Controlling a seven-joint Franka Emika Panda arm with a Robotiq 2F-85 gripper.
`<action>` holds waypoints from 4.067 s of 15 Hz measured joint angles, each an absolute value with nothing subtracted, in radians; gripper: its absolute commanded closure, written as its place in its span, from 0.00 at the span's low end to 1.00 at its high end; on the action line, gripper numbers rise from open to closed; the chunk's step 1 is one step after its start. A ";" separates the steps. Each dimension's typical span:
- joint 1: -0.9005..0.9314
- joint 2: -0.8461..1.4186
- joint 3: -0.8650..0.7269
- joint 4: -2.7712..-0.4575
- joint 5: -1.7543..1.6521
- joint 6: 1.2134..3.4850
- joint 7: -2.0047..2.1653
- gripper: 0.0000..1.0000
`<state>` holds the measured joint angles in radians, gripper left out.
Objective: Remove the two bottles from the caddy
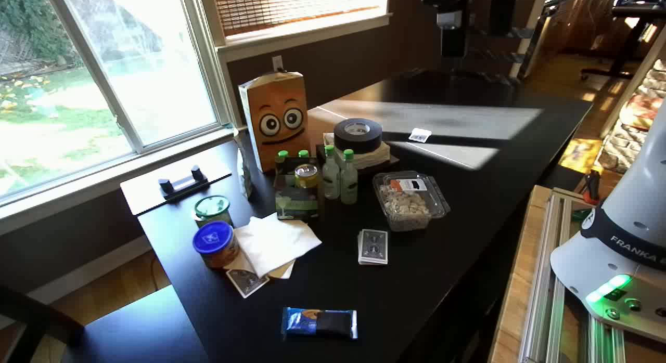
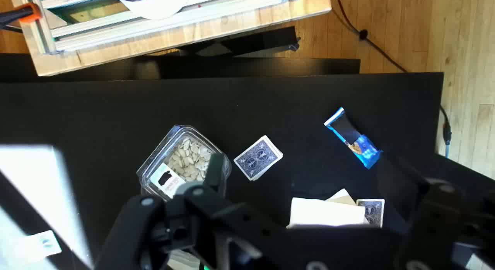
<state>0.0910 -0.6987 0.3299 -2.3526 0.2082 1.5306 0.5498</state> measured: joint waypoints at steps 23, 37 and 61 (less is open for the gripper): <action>0.016 -0.044 0.067 -2.014 0.095 2.063 0.258 0.00; 0.014 0.246 0.005 -2.013 0.148 2.381 0.443 0.00; 0.142 0.367 -0.050 -2.010 0.089 2.406 0.949 0.00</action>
